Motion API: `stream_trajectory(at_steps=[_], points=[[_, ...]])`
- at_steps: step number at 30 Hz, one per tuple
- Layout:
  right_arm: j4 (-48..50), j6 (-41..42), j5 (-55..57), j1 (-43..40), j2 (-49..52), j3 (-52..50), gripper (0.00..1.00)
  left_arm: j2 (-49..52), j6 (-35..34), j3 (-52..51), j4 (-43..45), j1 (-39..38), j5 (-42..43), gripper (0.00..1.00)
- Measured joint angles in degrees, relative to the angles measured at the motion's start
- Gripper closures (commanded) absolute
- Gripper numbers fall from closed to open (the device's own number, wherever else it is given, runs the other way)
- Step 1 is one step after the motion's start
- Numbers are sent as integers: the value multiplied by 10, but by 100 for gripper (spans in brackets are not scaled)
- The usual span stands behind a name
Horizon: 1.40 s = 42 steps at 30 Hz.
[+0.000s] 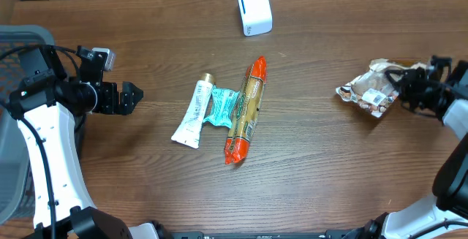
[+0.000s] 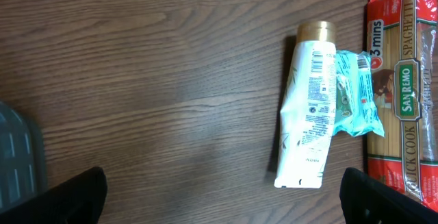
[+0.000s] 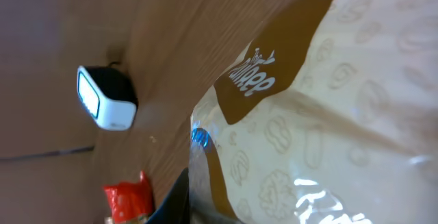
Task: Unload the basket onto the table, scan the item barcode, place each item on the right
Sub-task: 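Carry the bread bag to the right side and release it, then move the right gripper to the spaghetti pack and grasp it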
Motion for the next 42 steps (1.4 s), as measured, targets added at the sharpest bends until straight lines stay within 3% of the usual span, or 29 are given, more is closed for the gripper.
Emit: stream_trajectory(at_steps=[2,4,6,8,9,17,27,30,36,42], points=[[-2,11,2,-2,0,-11,64,0,0,0,0,0,0,0],[-15,19,3,-2,0,-13,62,0,0,0,0,0,0,0],[-22,24,1,-2,0,-13,51,0,0,0,0,0,0,0],[-23,32,-9,-2,0,-13,12,0,0,0,0,0,0,0],[-23,33,-14,-2,0,-13,0,0,0,0,0,0,0,0],[-90,34,-15,-2,-56,-12,0,0,0,0,0,0,0,0],[-308,-14,157,23,-243,78,0,0,0,0,0,0,0,1],[-318,-30,162,83,-279,114,0,0,0,0,0,0,0,0],[-228,-38,75,194,-277,116,0,0,0,0,0,0,0,0],[-210,-1,144,359,-231,116,0,0,0,0,0,0,0,1]])
